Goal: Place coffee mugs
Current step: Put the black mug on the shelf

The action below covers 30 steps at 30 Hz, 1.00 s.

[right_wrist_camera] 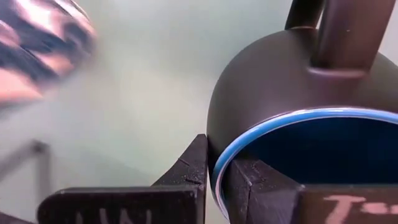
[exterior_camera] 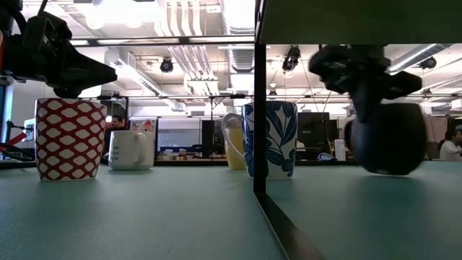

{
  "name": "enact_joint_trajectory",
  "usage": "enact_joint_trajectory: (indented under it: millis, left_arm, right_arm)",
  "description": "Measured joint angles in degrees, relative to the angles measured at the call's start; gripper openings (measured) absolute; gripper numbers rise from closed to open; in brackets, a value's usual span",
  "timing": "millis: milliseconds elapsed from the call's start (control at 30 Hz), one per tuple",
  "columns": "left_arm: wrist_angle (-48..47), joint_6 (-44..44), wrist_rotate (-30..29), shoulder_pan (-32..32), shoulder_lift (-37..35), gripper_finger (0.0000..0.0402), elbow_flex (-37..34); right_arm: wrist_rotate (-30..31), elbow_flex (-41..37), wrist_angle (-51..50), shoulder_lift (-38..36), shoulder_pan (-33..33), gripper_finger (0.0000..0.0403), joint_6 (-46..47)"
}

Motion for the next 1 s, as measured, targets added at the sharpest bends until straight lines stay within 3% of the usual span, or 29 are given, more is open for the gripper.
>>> enact_joint_trajectory:
  millis: [200, 367, 700, 1000]
  left_arm:
    - [0.0, 0.0, 0.0, 0.0, 0.0, 0.0087, 0.0]
    - [0.0, 0.0, 0.0, 0.0, 0.0, 0.0087, 0.0]
    - [0.0, 0.0, 0.0, 0.0, 0.0, 0.0087, 0.0]
    - [0.0, 0.0, 0.0, 0.0, 0.0, 0.0087, 0.0]
  right_arm:
    - [0.0, 0.0, 3.0, 1.1, -1.9, 0.0019, 6.7]
    - [0.1, 0.0, 3.2, 3.1, -2.7, 0.0051, 6.5]
    - [0.2, 0.0, 2.7, 2.5, -2.9, 0.0113, -5.0]
    - [-5.6, 0.0, -3.9, -1.9, -2.4, 0.0133, -27.3]
